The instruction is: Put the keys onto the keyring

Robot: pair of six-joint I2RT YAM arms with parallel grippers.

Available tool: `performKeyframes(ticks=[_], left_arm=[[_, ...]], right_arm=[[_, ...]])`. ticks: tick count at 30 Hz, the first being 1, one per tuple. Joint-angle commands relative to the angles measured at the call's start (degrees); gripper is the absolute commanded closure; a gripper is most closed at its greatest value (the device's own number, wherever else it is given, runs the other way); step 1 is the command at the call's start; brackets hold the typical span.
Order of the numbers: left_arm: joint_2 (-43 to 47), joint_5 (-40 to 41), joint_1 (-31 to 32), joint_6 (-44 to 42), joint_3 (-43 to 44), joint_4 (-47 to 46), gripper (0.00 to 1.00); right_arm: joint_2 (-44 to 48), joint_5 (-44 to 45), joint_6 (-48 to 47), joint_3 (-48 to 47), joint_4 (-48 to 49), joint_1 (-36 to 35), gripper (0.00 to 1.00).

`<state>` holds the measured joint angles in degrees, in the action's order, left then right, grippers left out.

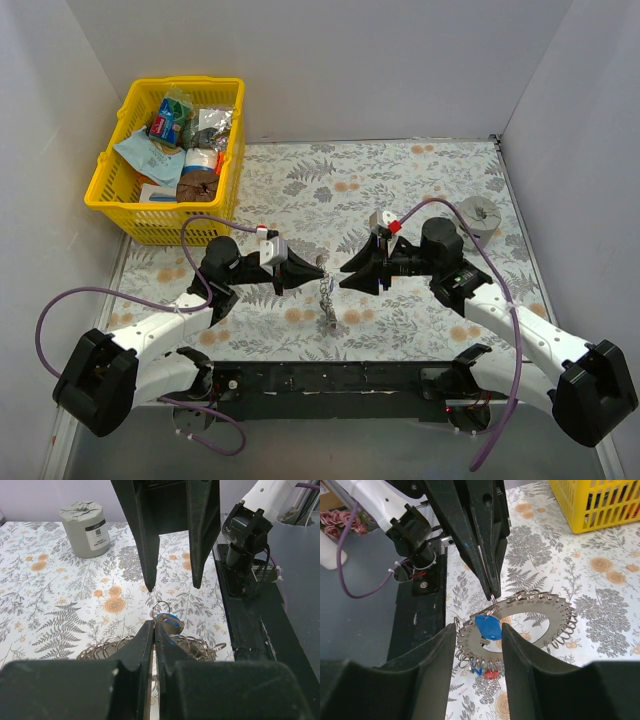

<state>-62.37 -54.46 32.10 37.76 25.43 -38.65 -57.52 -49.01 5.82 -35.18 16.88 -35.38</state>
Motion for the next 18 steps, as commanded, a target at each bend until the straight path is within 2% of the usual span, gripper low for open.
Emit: performKeyframes(ticks=[1,18], left_arm=[[0.1,-2.1,-0.2,-1.5,2.2,-0.7,1.0],[0.8,-2.6,-0.1,-3.2,2.4,1.8,1.0]], right_arm=[[-1.8,-3.5,3.6,-3.4,4.4,0.0,0.54],[-7.9,0.8,6.0,-6.7,0.8,-1.6,0.61]])
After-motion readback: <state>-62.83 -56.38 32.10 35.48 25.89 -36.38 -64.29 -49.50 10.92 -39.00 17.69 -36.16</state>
